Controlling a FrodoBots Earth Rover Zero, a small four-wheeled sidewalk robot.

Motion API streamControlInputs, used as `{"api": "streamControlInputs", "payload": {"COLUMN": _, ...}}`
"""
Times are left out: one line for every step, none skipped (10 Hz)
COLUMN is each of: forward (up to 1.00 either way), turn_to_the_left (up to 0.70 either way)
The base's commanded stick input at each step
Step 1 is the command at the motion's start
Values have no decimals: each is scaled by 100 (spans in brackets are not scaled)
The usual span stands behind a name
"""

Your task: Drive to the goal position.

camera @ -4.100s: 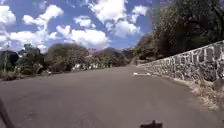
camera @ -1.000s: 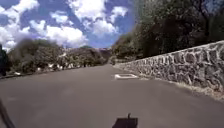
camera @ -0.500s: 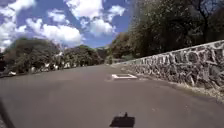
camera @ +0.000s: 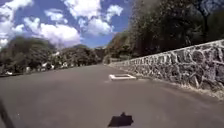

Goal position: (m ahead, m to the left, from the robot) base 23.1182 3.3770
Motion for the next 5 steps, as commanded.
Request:
{"api": "streamControlInputs", "payload": {"forward": 50, "turn_to_the_left": 1}}
{"api": "streamControlInputs", "payload": {"forward": 50, "turn_to_the_left": 1}}
{"api": "streamControlInputs", "payload": {"forward": 50, "turn_to_the_left": 0}}
{"api": "streamControlInputs", "payload": {"forward": 50, "turn_to_the_left": 0}}
{"api": "streamControlInputs", "payload": {"forward": 50, "turn_to_the_left": 0}}
